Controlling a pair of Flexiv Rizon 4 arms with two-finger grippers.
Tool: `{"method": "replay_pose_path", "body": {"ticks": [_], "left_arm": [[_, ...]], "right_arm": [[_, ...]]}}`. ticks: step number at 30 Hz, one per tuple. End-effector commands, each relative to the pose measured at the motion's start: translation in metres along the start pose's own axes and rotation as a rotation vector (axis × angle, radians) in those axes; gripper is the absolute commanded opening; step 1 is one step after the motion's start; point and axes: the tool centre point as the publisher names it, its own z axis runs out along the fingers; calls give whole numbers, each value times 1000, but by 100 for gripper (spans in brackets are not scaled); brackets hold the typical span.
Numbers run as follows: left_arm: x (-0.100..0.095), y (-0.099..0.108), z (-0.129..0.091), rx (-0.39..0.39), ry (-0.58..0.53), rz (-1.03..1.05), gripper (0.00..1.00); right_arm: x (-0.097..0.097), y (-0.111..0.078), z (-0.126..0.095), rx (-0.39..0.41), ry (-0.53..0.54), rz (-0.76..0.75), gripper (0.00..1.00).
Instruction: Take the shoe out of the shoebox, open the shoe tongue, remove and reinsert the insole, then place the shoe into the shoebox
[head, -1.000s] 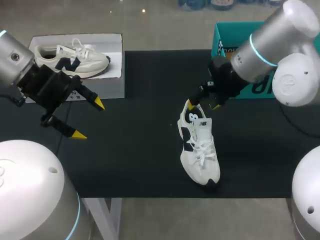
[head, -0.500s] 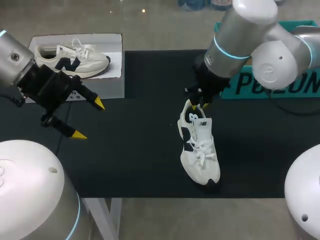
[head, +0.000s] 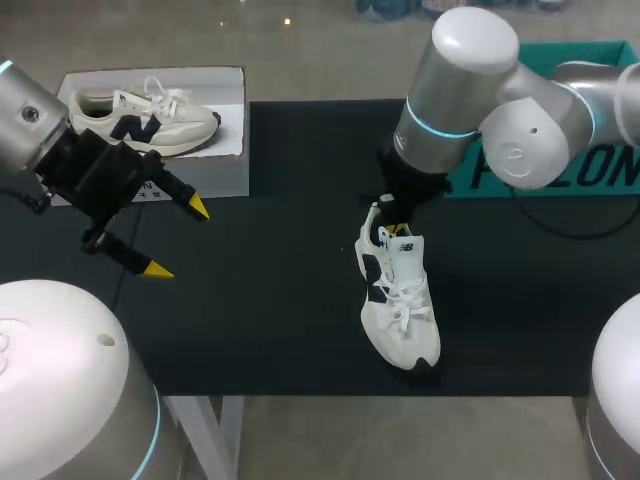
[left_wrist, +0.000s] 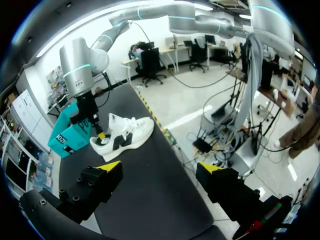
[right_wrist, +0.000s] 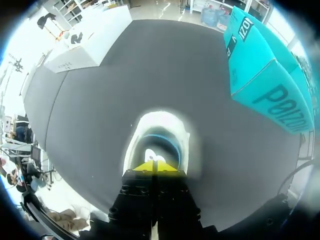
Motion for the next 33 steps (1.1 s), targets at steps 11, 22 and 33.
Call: {"method": "replay_pose_path", "body": {"ticks": [11, 22, 33], "left_arm": [[0, 0, 0, -3, 2, 0, 100], [0, 0, 0, -3, 2, 0, 100], [0, 0, 0, -3, 2, 0, 100]], "right_arm": [[5, -9, 52, 70, 20, -11, 0], [-5, -10, 31, 72, -11, 13, 0], [-11, -11, -11, 96, -94, 8, 0]]}}
